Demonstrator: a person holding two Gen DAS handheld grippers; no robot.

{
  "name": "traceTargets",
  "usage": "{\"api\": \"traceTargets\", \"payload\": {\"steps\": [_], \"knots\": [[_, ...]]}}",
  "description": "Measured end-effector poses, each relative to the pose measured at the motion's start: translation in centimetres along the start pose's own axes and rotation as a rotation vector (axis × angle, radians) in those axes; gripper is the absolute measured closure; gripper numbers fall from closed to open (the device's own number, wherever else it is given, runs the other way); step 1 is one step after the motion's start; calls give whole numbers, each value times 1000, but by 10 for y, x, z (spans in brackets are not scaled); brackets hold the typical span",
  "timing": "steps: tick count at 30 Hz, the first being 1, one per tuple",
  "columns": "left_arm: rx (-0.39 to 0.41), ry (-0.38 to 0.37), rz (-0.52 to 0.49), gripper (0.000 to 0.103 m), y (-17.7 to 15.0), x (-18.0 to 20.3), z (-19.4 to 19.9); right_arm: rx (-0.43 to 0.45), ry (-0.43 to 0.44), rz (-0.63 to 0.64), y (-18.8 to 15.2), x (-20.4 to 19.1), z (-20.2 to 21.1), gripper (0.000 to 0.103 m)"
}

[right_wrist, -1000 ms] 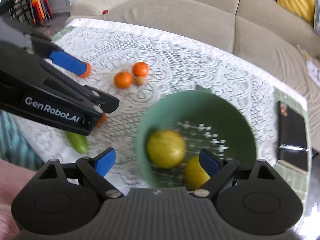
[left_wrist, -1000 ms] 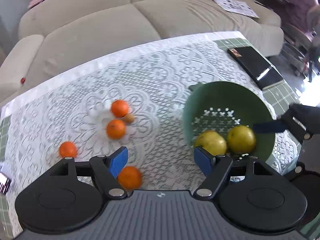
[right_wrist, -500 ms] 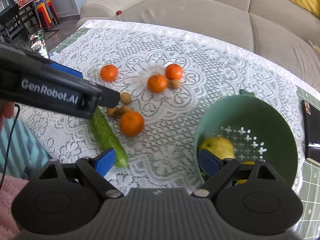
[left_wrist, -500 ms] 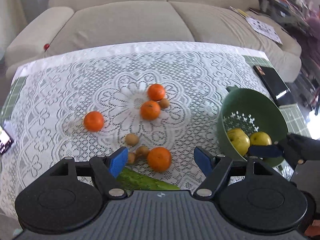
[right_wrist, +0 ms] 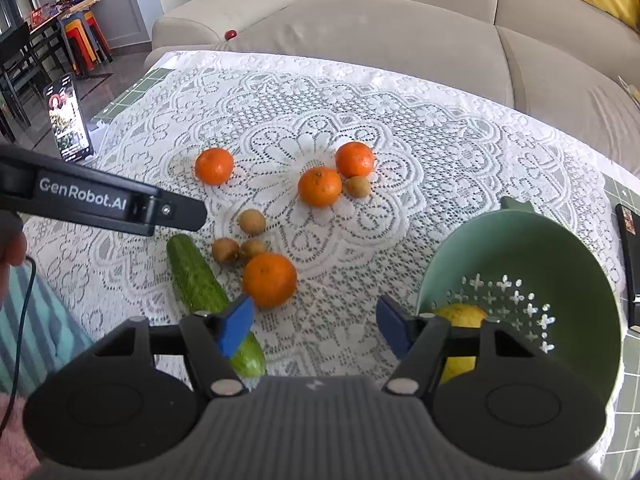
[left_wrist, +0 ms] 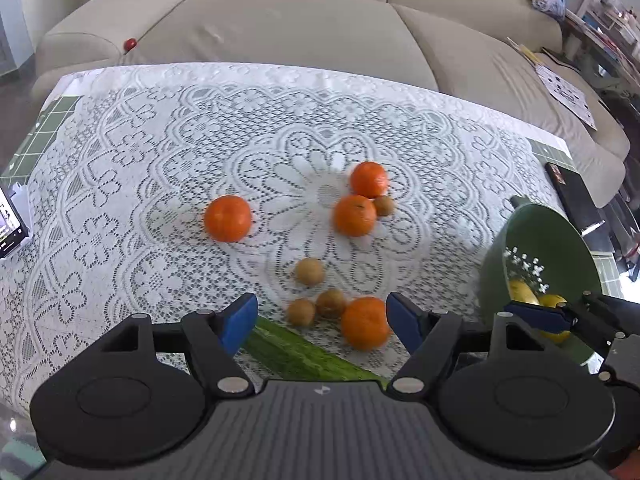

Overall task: Organize fruits
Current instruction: 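Withdraw both tools from the colander back toward the oranges, then grasp a large mandarin with the right tool while the left tool grasps another mandarin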

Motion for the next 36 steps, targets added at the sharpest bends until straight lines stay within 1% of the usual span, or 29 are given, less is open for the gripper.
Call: {"api": "traceTargets", "payload": {"steps": [2,4,6,9,12,19,25,28,32,36], "knots": [[8,2,1,17,2,-5,-2,-3,11,-10,3,0,-6,39],[6,4,12,18,4,-10,-6,-9,24,-19,6,-2,-12,42],[-6,5,11,19,4,-14,-11,-22,44,-22,8,-5,-20,45],[-29,31,-10,20,3,-20,-19,-41,74,-24,11,-12,-31,50],[-43,45,-15,21,2,-26,-25,-60,96,-26,13,-18,-44,51],[-71,53,13,22,0,-43,-36,-111,125,-24,16,-32,-71,52],[-85,54,16,22,0,-51,-43,-149,133,-10,14,-40,-88,54],[-84,54,3,22,-1,-54,-45,-150,118,5,13,-41,-91,54],[-81,54,-25,22,0,-54,-49,-161,106,10,12,-38,-96,57],[-65,45,-30,22,3,-54,-52,-158,117,4,12,-36,-98,58]]}}
Point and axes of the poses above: each gripper's, at about its wrist camera, not at the fingertips, and z roughly against the way its jaws point, x to its right, y to its top, the point moved 7 cm from there along -z, roughly the way its jaws point, and after that the axes turned 8 degrees about -y, right-handed, at the moved point
